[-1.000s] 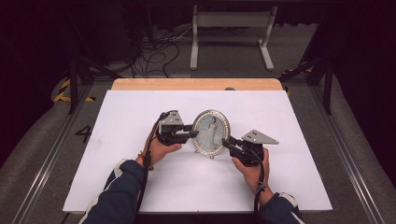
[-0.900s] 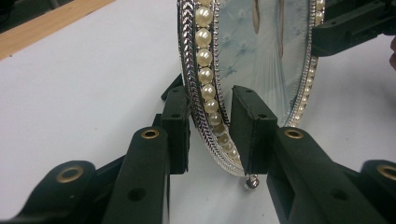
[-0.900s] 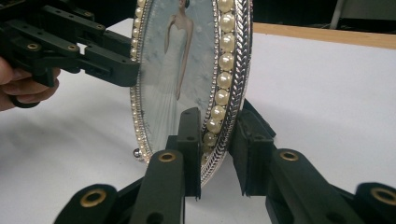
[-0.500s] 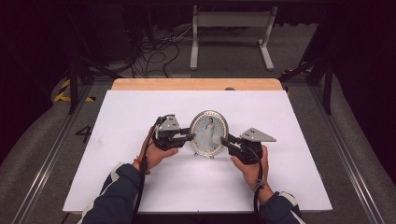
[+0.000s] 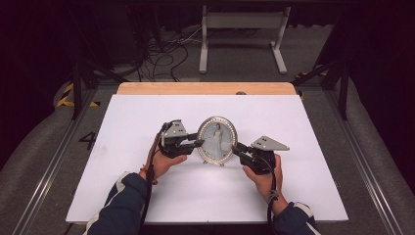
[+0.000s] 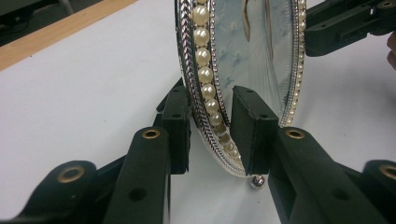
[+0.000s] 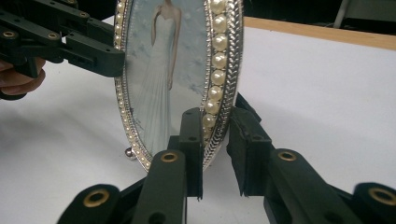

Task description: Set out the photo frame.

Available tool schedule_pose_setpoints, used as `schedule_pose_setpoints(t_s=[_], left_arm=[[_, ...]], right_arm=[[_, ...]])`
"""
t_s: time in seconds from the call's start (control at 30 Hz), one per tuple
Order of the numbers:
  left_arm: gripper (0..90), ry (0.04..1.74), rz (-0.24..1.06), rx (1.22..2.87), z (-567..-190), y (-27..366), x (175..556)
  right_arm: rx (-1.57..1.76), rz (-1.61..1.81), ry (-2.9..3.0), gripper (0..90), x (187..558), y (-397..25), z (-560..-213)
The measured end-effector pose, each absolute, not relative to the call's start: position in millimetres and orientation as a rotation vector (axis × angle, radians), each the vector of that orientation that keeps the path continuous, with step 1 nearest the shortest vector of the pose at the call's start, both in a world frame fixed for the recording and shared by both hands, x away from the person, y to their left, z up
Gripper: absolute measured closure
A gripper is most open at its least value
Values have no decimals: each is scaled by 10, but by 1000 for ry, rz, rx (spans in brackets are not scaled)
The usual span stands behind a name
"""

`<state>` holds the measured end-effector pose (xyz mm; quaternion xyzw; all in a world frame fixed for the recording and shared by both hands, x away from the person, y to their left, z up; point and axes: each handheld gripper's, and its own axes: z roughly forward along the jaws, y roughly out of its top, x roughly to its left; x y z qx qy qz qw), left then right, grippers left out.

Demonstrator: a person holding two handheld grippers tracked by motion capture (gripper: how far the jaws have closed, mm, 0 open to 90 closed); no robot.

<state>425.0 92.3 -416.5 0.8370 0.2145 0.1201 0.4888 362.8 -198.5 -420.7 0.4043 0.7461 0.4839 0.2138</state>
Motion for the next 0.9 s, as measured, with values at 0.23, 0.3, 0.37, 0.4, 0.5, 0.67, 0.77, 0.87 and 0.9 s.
schedule_pose_setpoints(t_s=[0.23, 0.3, 0.37, 0.4, 0.5, 0.67, 0.77, 0.87, 0.9], left_arm=[[708, 508, 269, 2032, -4156, 934, 4230], [708, 511, 278, 2035, -4158, 930, 4216], [709, 517, 282, 2035, -4163, 931, 4202], [708, 518, 285, 2036, -4166, 932, 4196], [708, 525, 294, 2033, -4170, 928, 4180], [707, 531, 306, 2033, -4173, 923, 4157], [707, 536, 305, 2032, -4174, 920, 4150], [705, 534, 316, 2035, -4174, 920, 4146], [704, 534, 316, 2035, -4174, 920, 4146]], right_arm=[[1142, 1350, 2058, 746, 3670, -1991, -4210], [1140, 1347, 2058, 744, 3674, -1989, -4207], [1137, 1343, 2049, 742, 3693, -1975, -4207], [1134, 1342, 2051, 743, 3697, -1975, -4206], [1128, 1344, 2055, 742, 3708, -1977, -4205], [1124, 1343, 2059, 742, 3723, -1984, -4208], [1123, 1339, 2062, 741, 3725, -1985, -4206], [1120, 1344, 2065, 741, 3729, -1988, -4207], [1120, 1344, 2065, 741, 3729, -1988, -4207]])
